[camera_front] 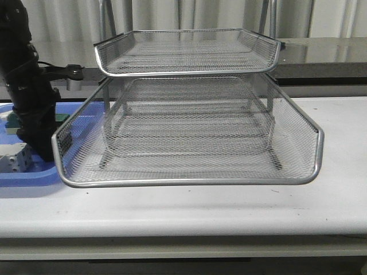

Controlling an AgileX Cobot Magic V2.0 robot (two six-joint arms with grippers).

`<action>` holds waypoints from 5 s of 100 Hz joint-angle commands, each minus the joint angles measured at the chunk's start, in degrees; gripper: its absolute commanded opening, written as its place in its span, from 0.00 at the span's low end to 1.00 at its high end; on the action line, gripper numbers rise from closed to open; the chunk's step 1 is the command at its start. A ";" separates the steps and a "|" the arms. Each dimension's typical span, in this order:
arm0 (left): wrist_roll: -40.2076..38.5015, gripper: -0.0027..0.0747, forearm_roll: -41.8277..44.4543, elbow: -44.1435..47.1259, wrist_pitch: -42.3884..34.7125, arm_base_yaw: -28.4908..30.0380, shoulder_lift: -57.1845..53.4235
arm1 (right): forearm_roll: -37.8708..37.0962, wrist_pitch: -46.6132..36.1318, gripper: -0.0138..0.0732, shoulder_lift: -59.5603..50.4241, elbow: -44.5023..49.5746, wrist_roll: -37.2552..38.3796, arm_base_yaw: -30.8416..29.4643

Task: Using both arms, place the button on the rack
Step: 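Lower the left gripper onto the red-capped push button in the tray, then close the left gripper on the button and lift it, then carry the button over the pulled-out tier and lower it, then open the left gripper to release the button and withdraw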

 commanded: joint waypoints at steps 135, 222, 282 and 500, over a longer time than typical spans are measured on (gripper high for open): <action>-10.24 0.01 -3.89 -14.96 11.91 2.70 -11.17 | 0.15 -3.41 0.08 0.57 -1.96 -0.05 0.04; -21.16 0.01 -4.34 0.27 11.91 -9.59 -37.38 | 0.15 -3.36 0.08 0.57 -1.96 -0.05 0.04; -21.26 0.01 -6.18 8.67 10.30 -31.92 -34.54 | 0.15 -3.36 0.08 0.57 -1.96 -0.05 0.04; -28.55 0.67 -6.25 7.39 1.73 -16.46 -44.68 | 0.15 -3.31 0.08 0.57 -1.96 -0.05 0.04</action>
